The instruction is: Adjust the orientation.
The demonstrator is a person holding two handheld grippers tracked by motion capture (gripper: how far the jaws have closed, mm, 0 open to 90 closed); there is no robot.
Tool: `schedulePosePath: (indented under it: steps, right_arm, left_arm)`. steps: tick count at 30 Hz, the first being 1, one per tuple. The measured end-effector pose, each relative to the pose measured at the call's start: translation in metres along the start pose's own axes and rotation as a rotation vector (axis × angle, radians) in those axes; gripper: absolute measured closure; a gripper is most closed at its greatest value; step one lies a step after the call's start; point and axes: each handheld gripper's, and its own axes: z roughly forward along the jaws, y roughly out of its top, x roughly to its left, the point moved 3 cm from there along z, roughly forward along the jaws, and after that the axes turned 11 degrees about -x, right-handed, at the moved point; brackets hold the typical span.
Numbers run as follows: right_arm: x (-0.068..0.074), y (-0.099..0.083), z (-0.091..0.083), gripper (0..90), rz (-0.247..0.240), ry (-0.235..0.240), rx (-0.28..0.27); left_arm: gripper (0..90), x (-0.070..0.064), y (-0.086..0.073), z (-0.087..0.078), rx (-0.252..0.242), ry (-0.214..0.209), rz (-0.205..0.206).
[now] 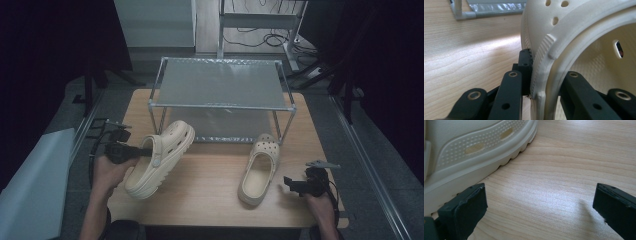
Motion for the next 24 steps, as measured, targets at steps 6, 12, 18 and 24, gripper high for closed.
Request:
schedulePosePath:
  steps: [6,12,18,24]
  right_arm:
    - [0.000,0.000,0.000,0.0,-0.006,-0.005,0.006]
    - [0.001,0.000,0.000,0.0,-0.016,-0.018,0.004]
    - [0.002,0.000,0.001,0.0,-0.016,-0.027,0.012]
    - [0.001,0.000,0.001,0.7,-0.012,-0.033,0.009]
  left_arm:
    - [76.3,-0.006,0.007,-0.009,-0.013,-0.034,-0.016]
    - [76.3,-0.013,0.016,-0.018,-0.030,-0.077,-0.031]
    - [76.2,-0.021,0.028,-0.024,-0.039,-0.093,-0.043]
    - [76.2,-0.029,0.042,-0.028,-0.049,-0.103,-0.048]
